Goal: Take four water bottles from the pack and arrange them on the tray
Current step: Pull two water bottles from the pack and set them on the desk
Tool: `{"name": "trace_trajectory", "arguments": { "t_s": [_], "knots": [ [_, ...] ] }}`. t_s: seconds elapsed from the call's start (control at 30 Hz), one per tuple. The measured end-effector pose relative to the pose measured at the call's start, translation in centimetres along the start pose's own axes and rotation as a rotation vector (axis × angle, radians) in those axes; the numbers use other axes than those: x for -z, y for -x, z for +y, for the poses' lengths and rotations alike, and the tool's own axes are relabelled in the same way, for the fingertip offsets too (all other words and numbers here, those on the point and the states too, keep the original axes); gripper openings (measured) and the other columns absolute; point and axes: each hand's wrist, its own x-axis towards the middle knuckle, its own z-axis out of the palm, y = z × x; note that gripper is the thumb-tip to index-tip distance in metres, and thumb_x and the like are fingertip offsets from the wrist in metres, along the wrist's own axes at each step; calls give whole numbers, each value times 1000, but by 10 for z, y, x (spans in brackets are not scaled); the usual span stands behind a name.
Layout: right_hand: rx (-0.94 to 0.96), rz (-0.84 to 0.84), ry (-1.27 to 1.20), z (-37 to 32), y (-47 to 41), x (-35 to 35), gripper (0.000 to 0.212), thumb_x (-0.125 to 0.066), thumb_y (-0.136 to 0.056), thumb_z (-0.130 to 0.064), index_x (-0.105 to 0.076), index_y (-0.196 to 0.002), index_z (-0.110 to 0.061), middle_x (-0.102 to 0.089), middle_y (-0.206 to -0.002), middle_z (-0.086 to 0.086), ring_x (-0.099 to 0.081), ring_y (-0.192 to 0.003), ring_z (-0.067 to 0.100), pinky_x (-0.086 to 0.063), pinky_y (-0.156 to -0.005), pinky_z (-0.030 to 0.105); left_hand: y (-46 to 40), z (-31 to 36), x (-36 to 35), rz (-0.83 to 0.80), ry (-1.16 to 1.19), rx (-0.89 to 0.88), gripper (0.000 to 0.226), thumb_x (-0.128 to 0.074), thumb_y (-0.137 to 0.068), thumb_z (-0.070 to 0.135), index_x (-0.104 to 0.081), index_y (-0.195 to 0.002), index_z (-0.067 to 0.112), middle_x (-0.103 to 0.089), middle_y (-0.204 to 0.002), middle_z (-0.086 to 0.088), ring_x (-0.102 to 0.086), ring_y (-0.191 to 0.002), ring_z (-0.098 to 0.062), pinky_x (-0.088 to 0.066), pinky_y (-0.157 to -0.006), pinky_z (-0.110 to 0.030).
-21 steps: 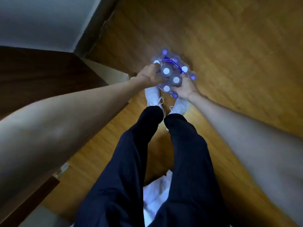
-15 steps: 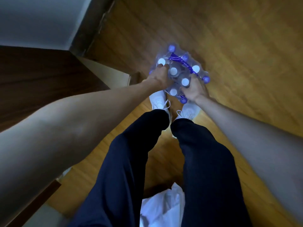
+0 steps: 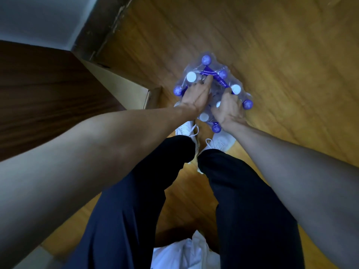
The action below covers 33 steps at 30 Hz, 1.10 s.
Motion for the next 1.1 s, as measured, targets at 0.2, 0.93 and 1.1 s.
{"name": "trace_trajectory", "arguments": {
  "t_s": [0.2, 0.93, 1.1],
  "knots": [
    [-24, 8, -104, -15, 56, 45, 50, -67, -86, -25, -48, -125, 0, -65, -118, 26, -61, -113, 46, -52, -84, 46, 67, 22, 51, 7, 90, 4, 53, -54, -86, 15, -38, -136, 9, -66, -104, -21, -65, -91, -44, -42, -69, -39],
    [348, 173, -40, -136, 445, 362, 38, -68, -80, -45, -57, -98, -14, -70, -100, 13, -68, -94, 40, -55, -73, 41, 490, 148, 322, 455, 273, 156, 38, -51, -99, 36, -39, -122, 9, -65, -97, -17, -61, -79, -33, -37, -63, -32],
    [648, 218, 34, -148, 502, 401, 37, -74, -77, -48, -53, -92, -21, -68, -94, 3, -69, -86, 26, -47, -63, 29, 563, 157, 342, 651, 430, 192, 33, -57, -95, 37, -42, -114, 15, -69, -93, -6, -46, -61, -11, -31, -55, -13]
  ]
}}
